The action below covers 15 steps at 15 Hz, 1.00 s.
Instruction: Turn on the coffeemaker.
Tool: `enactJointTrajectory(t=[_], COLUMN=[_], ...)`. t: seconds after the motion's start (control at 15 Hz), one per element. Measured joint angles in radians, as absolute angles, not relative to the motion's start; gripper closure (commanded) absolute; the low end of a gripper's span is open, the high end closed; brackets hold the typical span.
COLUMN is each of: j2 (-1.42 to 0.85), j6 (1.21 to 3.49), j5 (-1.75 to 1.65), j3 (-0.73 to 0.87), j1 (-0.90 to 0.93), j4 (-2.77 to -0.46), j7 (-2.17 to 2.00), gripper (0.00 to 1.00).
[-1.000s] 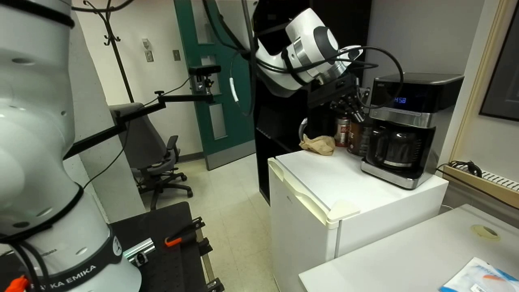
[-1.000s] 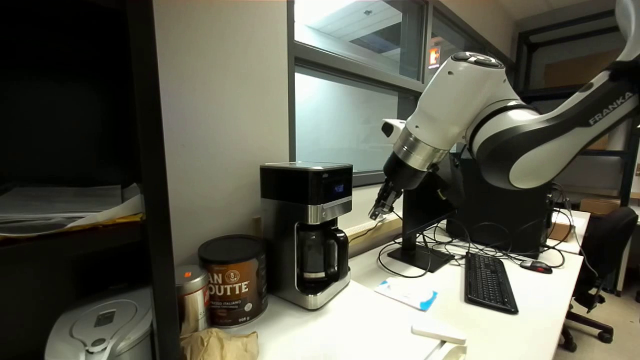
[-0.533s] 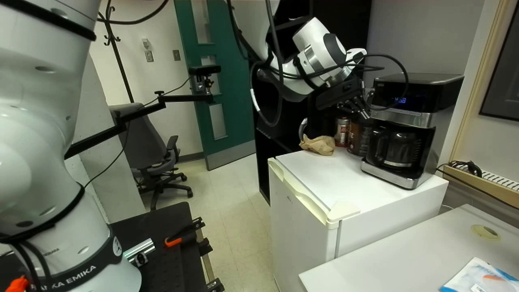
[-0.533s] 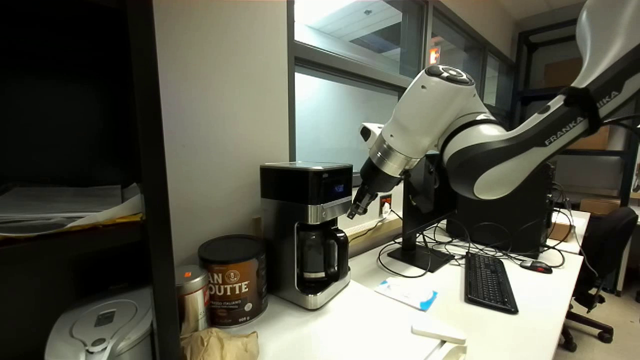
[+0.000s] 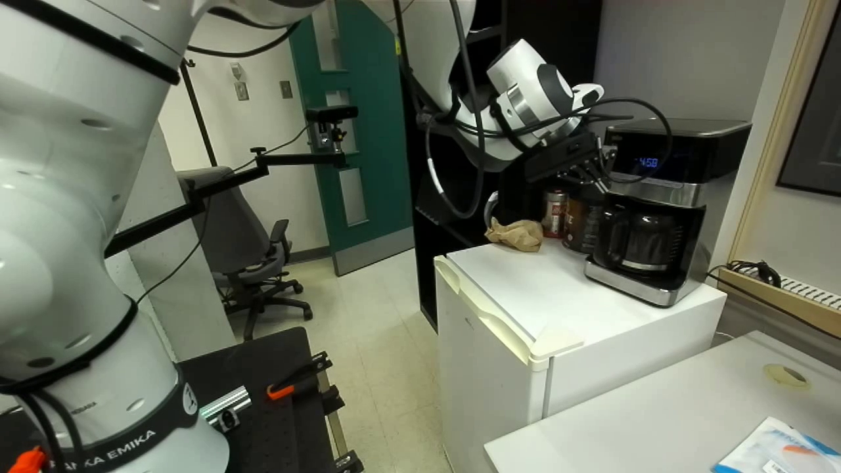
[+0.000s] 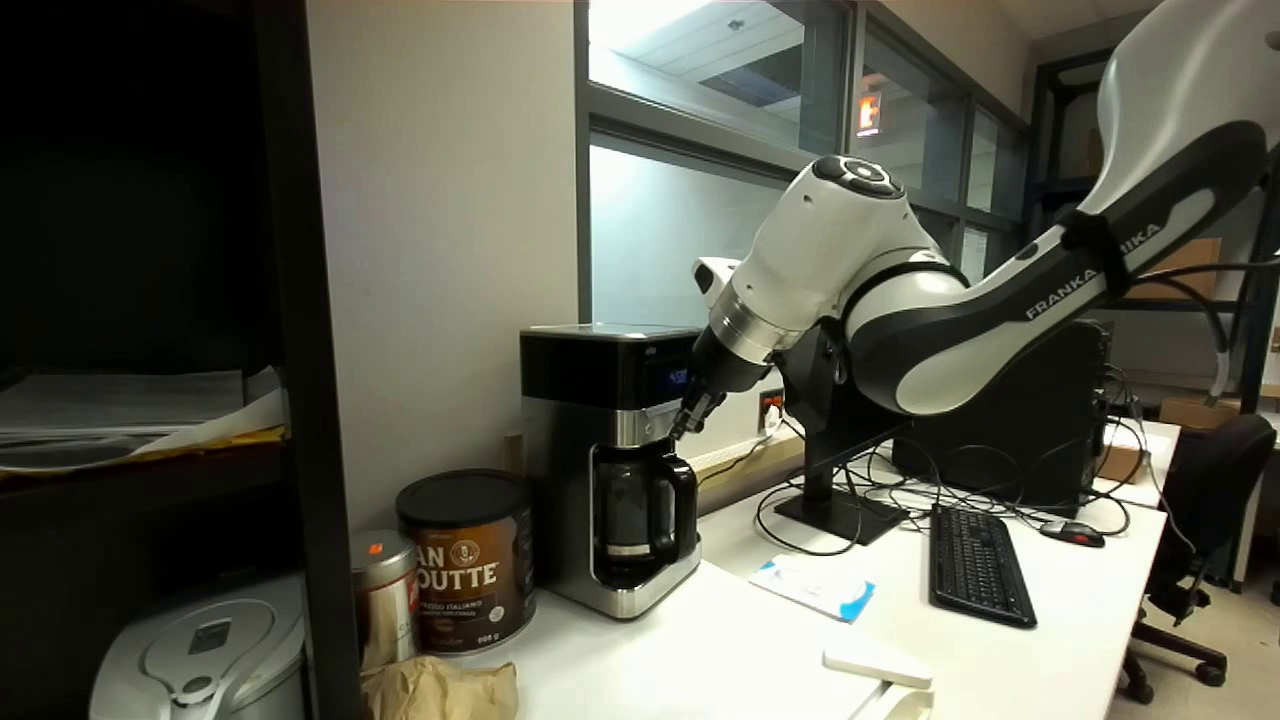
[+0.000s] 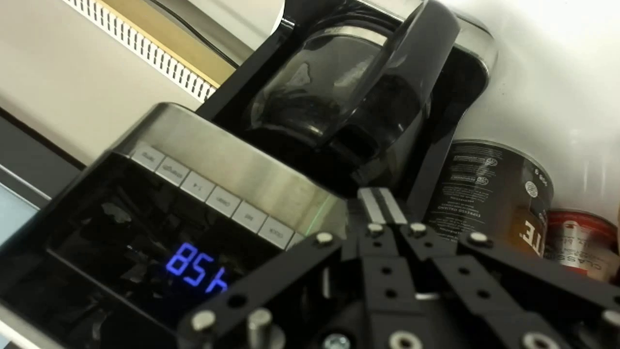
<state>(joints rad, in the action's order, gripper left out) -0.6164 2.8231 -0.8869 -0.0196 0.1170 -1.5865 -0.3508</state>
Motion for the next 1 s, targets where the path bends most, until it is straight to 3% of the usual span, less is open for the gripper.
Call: enactJointTrajectory(t=[1.0], j2=[-0.679], j6=[2.822], j5=[-0.887], j3=[-0.02], j1=[0.13], j4=[-1.503], j7=[-0.351], gripper=[1.0])
